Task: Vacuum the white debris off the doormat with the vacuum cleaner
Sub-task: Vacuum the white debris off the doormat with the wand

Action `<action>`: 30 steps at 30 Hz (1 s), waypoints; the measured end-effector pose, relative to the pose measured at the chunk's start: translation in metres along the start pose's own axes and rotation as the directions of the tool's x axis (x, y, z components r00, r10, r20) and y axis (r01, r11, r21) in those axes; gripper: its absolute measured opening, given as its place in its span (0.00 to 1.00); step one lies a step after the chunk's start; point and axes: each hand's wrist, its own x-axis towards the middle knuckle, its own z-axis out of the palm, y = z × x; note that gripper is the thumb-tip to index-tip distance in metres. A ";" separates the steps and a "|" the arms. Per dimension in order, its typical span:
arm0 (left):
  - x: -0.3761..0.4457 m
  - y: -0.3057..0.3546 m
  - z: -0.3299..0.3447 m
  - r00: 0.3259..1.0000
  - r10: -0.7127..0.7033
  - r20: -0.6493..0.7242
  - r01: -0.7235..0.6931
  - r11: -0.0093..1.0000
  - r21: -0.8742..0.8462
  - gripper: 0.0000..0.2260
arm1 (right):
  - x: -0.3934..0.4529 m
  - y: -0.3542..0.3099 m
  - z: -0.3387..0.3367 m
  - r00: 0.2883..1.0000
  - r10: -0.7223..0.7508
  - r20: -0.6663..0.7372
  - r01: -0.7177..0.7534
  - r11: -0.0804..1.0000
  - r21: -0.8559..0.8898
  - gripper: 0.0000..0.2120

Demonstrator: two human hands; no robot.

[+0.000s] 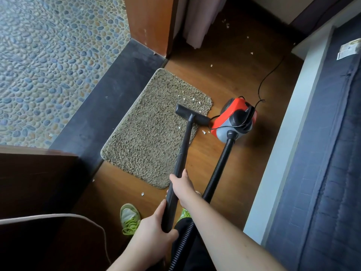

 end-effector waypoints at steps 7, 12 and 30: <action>0.006 0.000 0.007 1.000 -0.010 -0.016 0.010 1.000 0.014 0.40 | 0.019 0.007 0.003 0.999 -0.002 0.038 0.000 0.997 0.075 0.41; 0.008 0.000 0.006 1.000 -0.023 -0.018 0.024 0.999 0.028 0.40 | 0.022 0.004 0.003 0.999 0.000 0.041 -0.002 0.998 0.067 0.41; 0.010 0.009 -0.015 0.989 -0.016 -0.144 0.030 0.995 0.096 0.38 | 0.015 -0.033 0.012 0.987 -0.146 0.071 0.149 0.988 -0.032 0.34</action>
